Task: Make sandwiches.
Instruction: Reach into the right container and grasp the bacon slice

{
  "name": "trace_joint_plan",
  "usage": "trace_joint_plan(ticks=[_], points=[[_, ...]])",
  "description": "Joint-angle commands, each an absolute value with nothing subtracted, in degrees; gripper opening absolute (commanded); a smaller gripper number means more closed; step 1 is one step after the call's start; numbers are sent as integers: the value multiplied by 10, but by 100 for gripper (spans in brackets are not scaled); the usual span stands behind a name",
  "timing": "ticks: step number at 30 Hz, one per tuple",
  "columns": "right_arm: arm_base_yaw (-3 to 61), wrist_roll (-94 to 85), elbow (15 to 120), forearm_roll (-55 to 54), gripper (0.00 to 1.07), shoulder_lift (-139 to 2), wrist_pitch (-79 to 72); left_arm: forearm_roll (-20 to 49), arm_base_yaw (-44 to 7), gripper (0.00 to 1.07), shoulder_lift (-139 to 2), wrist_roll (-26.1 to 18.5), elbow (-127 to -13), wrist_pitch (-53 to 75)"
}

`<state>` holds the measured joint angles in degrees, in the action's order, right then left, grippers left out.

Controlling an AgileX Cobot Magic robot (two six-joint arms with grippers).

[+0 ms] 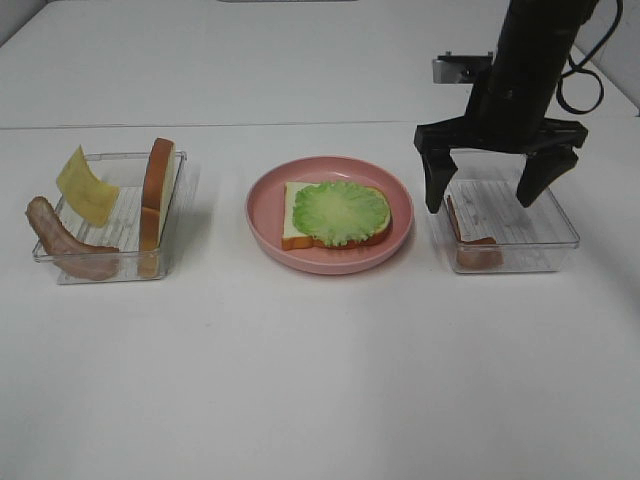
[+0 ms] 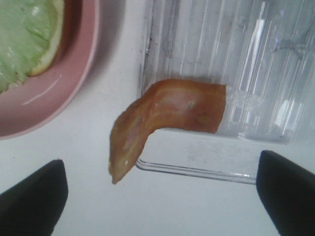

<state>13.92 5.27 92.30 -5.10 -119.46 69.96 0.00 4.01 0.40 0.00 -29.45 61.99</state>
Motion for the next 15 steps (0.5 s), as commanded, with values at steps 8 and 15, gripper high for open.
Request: trace_joint_plan(ticks=[8,15], points=[[136,33,898,-93,94,-1199,634,-4,42,98,14,0,-295,616],[136,33,898,-93,88,-1224,633,-4,42,98,14,0,-295,616]])
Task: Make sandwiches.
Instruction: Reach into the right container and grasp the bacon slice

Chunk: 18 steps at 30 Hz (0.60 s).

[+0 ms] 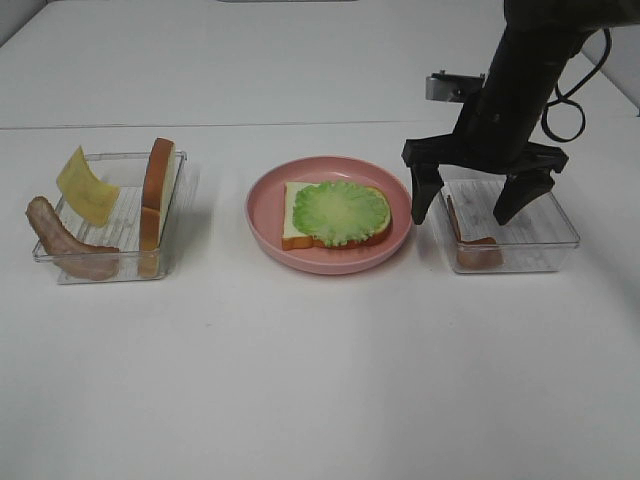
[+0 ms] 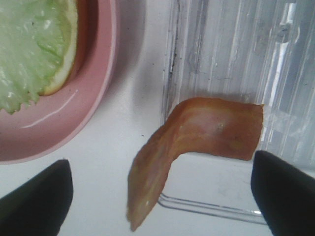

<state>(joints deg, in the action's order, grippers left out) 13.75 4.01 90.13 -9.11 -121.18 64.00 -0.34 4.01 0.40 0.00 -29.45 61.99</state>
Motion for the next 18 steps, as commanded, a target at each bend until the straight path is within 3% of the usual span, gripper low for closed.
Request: trace_joint_plan(ticks=[1,6,7,9,10,14,18], points=[[136,33,898,-93,86,-1228,633,-4,42,98,14,0,-295,616],[136,33,899,-93,78,-1229,627,-4,42,98,14,0,-295,616],[136,33,899,-93,71,-1229,627,-4,42,98,14,0,-295,616],[136,33,899,-93,66,-1229,627,-4,42,98,14,0,-295,616],[136,33,899,-93,56,-1229,625,-4,42,98,14,0,-295,616],[136,33,899,-93,49,-1229,625,-4,42,98,14,0,-295,616],[136,33,899,-93,49,-1229,629,-4,42,98,14,0,-295,616]])
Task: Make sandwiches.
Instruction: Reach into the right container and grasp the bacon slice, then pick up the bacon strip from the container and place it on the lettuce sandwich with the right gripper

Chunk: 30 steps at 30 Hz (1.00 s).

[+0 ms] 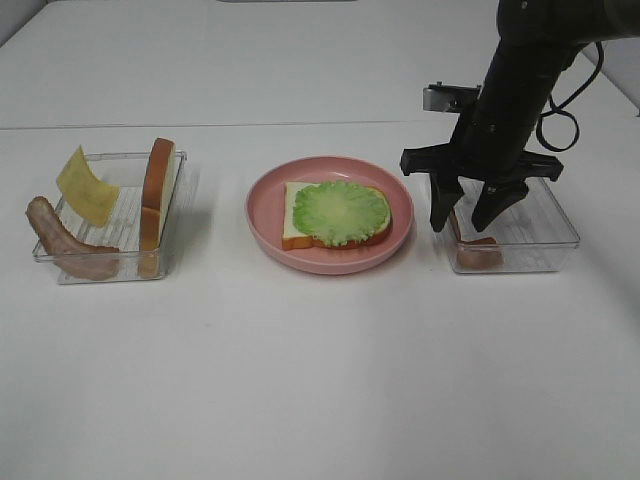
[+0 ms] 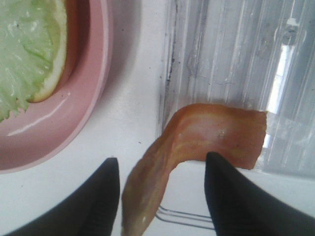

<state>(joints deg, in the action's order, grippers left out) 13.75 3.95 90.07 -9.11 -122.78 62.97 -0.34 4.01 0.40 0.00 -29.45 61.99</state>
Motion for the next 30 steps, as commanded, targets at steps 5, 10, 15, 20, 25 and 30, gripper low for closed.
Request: trace_joint_plan(ticks=[5,10,15,20,25,30], points=[[136,33,899,-93,49,-1229,630,-4,42,98,14,0,-295,616],[136,35,899,-93,36,-1229,631,-4,42,98,14,0,-295,616],[136,35,899,-88,11,-1229,631,-4,42,98,14,0,-295,616],[136,33,899,-78,0,-1229,637,-4,42,98,14,0,-295,616],[136,33,899,-78,0,-1226,641,-5,42,98,14,0,-295,616],[136,35,907,-78,0,-1205,645,-5,42,98,14,0,-295,616]])
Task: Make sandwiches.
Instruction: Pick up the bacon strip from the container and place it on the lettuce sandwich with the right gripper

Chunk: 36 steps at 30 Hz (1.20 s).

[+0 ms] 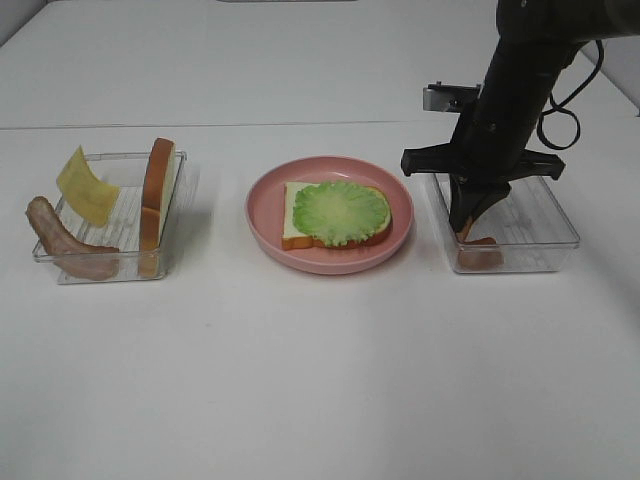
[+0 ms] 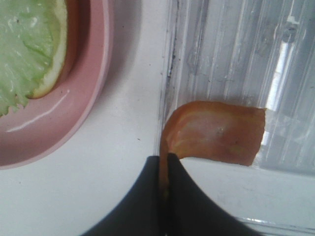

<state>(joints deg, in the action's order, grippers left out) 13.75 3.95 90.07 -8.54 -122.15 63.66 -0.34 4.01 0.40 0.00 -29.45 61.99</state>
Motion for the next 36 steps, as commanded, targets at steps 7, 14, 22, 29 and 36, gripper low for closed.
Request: trace_joint_plan(ticks=[7,14,22,29,36], points=[[138,50,937,-100,0,-1149,655,-5,42,98,14,0,-295,616],[152,26,983,-198,0,-1129,638,-5,42,98,14,0,-295,616],[220,7,992,-219,0,-1144,578,-5,42,98,14,0,-295,616],[260,-3,998,-247,0,-1179,541,-5,42,98,14,0,-295,616],[277,-17,1028,-277,0,-1237,524,-5,42,98,14,0,-295,616]])
